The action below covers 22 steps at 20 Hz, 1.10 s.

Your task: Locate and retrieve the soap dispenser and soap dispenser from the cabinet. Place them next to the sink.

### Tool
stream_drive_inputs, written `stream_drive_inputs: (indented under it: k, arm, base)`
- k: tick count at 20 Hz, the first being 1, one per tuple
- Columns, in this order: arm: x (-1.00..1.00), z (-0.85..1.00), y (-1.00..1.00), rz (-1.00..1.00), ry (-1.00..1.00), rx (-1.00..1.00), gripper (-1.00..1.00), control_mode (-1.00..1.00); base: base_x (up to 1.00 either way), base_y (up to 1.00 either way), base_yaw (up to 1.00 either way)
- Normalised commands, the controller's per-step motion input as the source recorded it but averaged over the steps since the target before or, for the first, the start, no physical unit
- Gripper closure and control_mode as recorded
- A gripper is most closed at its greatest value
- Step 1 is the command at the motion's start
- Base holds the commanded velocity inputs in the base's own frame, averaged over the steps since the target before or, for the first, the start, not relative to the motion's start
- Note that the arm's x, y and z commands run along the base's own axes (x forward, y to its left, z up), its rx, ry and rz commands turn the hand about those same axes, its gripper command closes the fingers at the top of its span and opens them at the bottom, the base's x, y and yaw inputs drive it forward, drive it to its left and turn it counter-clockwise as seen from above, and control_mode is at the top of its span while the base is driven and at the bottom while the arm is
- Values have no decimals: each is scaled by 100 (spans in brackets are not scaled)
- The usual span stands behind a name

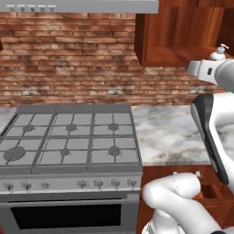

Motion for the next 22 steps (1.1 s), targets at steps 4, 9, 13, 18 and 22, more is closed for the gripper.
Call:
stream_drive_inputs:
  k: [4,9,13,18,22]
  arm:
    - [0,0,0,0,0,0,100,100]
    - [0,0,0,0,0,0,100,100]
    - [0,0,0,0,0,0,100,100]
    - [0,0,0,0,0,0,100,100]
    - [0,0,0,0,0,0,100,100]
  base:
    - [-25,52,33]
    - [-67,29,25]
    - [-56,37,22]
    - [-10,65,36]
    - [0,57,38]
